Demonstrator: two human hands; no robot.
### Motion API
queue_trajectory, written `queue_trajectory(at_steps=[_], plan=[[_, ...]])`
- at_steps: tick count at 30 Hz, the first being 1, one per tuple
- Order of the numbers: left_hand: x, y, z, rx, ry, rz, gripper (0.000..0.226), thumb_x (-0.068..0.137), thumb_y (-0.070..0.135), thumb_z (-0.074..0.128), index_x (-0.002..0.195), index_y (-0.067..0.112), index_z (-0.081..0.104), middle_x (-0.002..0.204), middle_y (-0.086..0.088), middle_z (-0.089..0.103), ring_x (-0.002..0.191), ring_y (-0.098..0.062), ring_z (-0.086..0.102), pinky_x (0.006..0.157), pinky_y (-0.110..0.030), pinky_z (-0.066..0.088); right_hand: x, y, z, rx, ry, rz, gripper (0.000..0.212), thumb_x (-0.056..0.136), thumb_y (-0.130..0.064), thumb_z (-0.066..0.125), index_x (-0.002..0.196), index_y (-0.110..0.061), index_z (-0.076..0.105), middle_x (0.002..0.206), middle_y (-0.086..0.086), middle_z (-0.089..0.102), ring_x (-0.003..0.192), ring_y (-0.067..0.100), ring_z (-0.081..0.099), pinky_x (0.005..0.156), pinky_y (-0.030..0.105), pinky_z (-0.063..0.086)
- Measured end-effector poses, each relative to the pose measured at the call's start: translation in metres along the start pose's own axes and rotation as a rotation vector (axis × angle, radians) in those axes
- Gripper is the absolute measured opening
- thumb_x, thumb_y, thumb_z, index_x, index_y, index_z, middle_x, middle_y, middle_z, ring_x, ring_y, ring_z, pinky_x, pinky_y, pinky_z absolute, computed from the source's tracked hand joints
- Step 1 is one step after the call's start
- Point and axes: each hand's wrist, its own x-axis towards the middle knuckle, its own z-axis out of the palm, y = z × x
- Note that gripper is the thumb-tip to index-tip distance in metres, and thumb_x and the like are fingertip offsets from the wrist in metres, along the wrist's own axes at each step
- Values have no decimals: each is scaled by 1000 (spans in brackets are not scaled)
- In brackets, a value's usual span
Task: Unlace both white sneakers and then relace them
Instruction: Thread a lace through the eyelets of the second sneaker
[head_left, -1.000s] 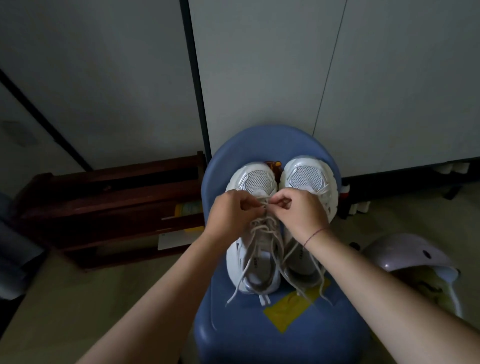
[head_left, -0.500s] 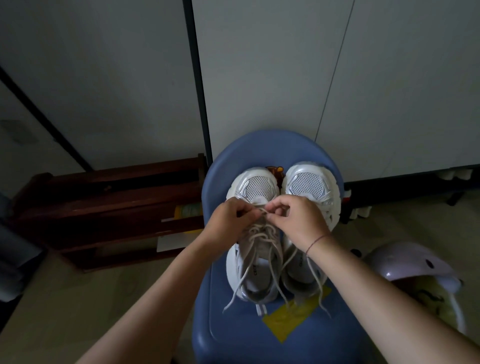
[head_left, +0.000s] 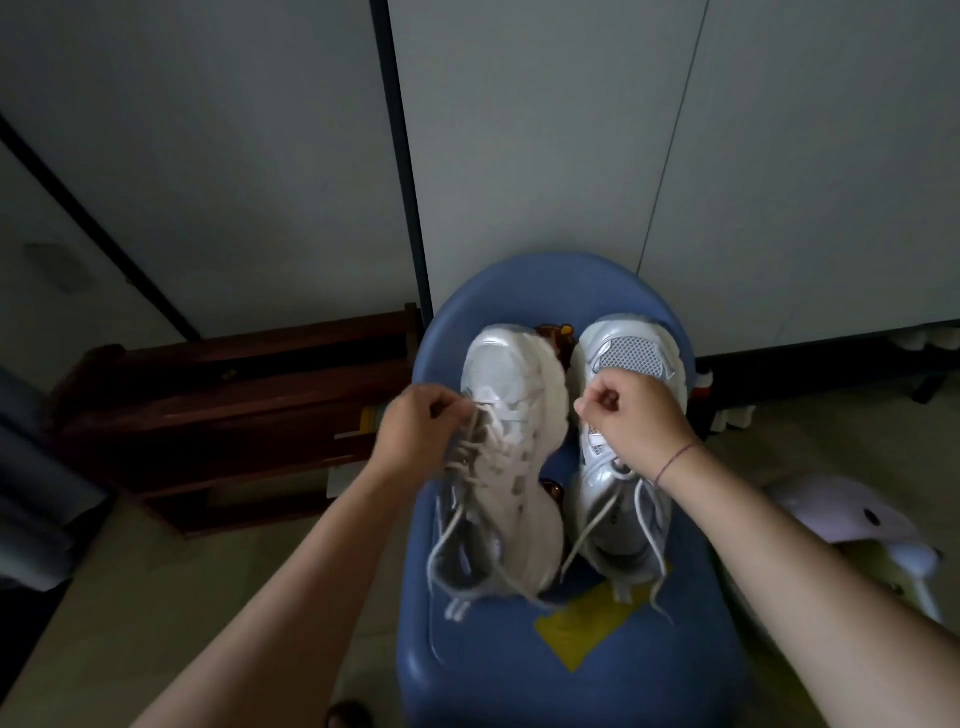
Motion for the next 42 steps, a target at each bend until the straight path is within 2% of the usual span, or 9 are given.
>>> queue_trajectory(at_steps=[3,6,8,19,23,27,32,37,42], plan=[[2,-14,-11,-188,-9,-122,20,91,19,66,71,19,68,65,0,66,64,-15,60,71,-34,50,-6,0,0,33,-38,-87,20,83,-17,68,67,-19,57,62,-8,56,59,6,50,57,22,37],[-4,-10,-6,-330,-95,-134,21,92,15,64,72,19,69,63,4,66,61,-8,62,70,-28,52,-10,-3,8,63,-94,-121,14,84,-23,67,73,-22,59,68,-9,60,63,4,54,61,20,41],[-7,-3,1,-316,-142,-101,22,93,13,63,72,19,68,62,7,65,60,-3,60,68,-18,48,-12,-5,12,56,-88,-129,13,83,-27,68,75,-24,59,71,-8,62,64,5,55,62,22,44],[-12,8,19,-334,-189,-65,14,90,18,67,77,21,70,67,8,67,60,4,59,60,-10,46,-17,-19,28,11,20,-89,12,79,-23,74,86,-21,65,75,-11,60,67,2,53,66,21,49],[-13,11,19,-341,-211,-66,14,91,19,67,77,21,70,73,3,68,70,-6,61,67,-18,49,-14,-24,33,-54,90,-42,7,80,-20,71,80,-20,64,74,-9,60,72,11,58,69,29,52],[-14,11,19,-332,-217,-68,13,91,21,67,78,20,70,74,2,69,72,-9,63,71,-23,50,-13,-29,35,-212,45,-51,9,86,-21,63,80,-15,65,84,0,66,79,19,61,73,33,51],[-9,5,17,-281,-110,-124,17,93,24,64,77,21,68,72,4,69,71,-11,66,76,-29,52,-9,-23,17,-142,-174,-34,14,90,-26,61,79,-16,60,77,-7,59,77,14,56,64,25,39],[-12,5,19,-265,-92,-121,16,86,27,72,78,14,68,77,7,69,73,-9,63,71,-26,51,-11,-15,19,-86,-93,-78,15,85,-23,67,75,-19,57,70,-13,55,69,8,54,58,19,37],[-17,11,15,-257,-136,50,21,78,12,79,73,19,61,79,-3,64,69,-13,59,67,-33,50,-15,-17,16,-19,-111,-87,18,83,-26,70,71,-26,56,74,-11,62,72,7,58,63,20,44]])
